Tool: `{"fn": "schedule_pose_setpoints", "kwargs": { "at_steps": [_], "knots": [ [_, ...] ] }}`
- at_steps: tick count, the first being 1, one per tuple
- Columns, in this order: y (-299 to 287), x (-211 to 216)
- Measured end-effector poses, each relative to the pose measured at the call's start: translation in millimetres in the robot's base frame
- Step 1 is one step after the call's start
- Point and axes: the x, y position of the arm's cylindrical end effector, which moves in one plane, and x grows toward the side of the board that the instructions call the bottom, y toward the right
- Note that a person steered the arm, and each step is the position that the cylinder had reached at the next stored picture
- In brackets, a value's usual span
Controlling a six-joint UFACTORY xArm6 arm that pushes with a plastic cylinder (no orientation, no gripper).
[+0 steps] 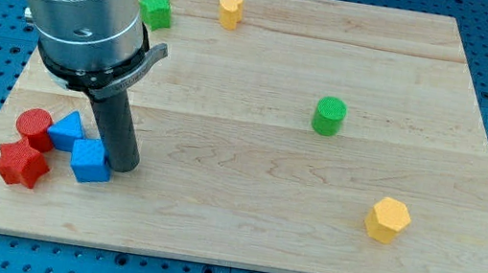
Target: Point at bottom center
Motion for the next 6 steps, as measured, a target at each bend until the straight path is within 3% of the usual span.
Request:
{"fn": "schedule_pose_setpoints", "kwargs": {
  "at_steps": [2, 4, 6],
  "knots": [
    [16, -1],
    [114, -4],
    [178, 70]
  ]
}}
